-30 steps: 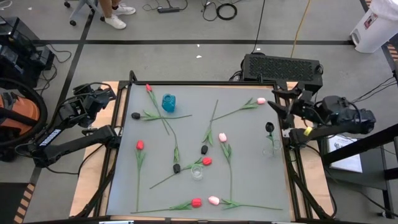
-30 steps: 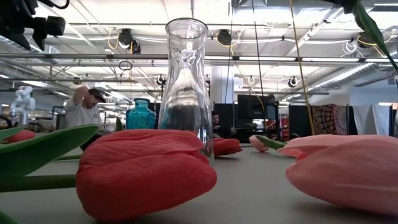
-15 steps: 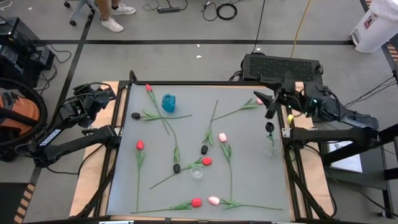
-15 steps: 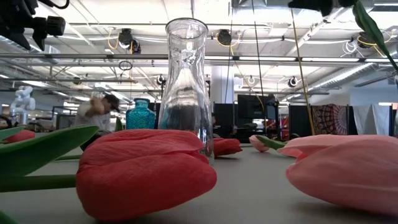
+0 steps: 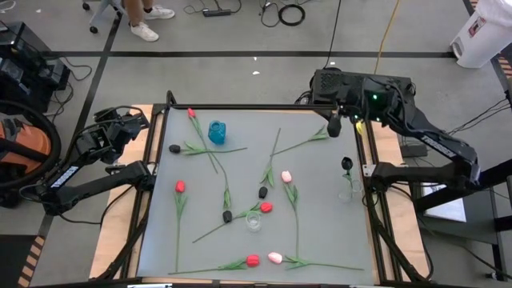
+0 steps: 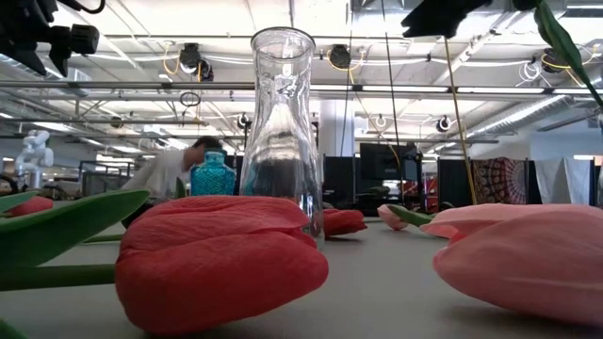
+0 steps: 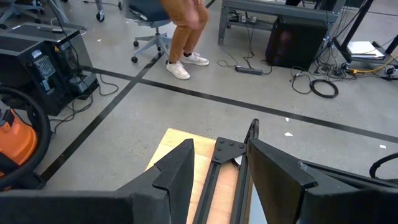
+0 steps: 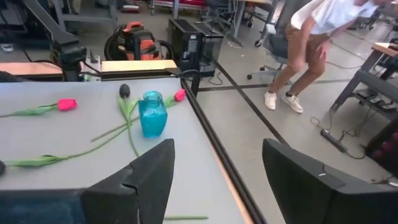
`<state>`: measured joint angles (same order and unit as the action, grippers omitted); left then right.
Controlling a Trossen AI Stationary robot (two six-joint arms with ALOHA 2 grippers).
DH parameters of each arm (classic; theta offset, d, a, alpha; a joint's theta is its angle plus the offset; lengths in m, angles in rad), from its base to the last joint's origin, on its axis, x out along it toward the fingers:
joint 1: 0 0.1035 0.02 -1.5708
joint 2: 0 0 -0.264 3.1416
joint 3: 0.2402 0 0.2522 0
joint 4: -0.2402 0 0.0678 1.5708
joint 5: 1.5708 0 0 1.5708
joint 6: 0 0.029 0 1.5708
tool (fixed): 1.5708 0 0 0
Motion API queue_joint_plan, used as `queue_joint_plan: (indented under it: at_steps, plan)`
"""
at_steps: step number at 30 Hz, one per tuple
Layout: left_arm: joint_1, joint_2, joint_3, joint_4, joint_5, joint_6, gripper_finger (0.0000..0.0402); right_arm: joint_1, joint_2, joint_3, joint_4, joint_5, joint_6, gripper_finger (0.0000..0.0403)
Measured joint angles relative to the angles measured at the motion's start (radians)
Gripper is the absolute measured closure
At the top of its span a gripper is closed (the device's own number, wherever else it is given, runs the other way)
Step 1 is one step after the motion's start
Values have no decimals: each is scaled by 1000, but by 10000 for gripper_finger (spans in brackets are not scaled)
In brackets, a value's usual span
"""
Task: Sort flowers into vase by color
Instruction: Put the black flower into the right transparent vase
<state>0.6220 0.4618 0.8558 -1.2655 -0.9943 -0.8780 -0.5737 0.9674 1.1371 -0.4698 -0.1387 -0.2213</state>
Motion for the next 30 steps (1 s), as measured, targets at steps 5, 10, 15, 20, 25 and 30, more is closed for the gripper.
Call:
queue_joint_plan:
  at_steps: [5, 10, 15, 20, 25, 30]
  plan:
    - [0, 0, 0, 0, 0, 0, 245, -3, 41, 43, -1, 0, -55, 167]
    - [0, 0, 0, 0, 0, 0, 245, -3, 60, 79, 0, -4, -57, 167]
    - [0, 0, 0, 0, 0, 0, 245, -2, 112, 114, -49, -115, -161, 167]
    - [0, 0, 0, 0, 0, 0, 245, 5, 222, 153, -67, -122, -215, 167]
    - [0, 0, 0, 0, 0, 0, 245, 4, 350, 207, -66, -126, -220, 167]
    - [0, 0, 0, 0, 0, 0, 245, 6, 458, 242, -68, -159, -224, 167]
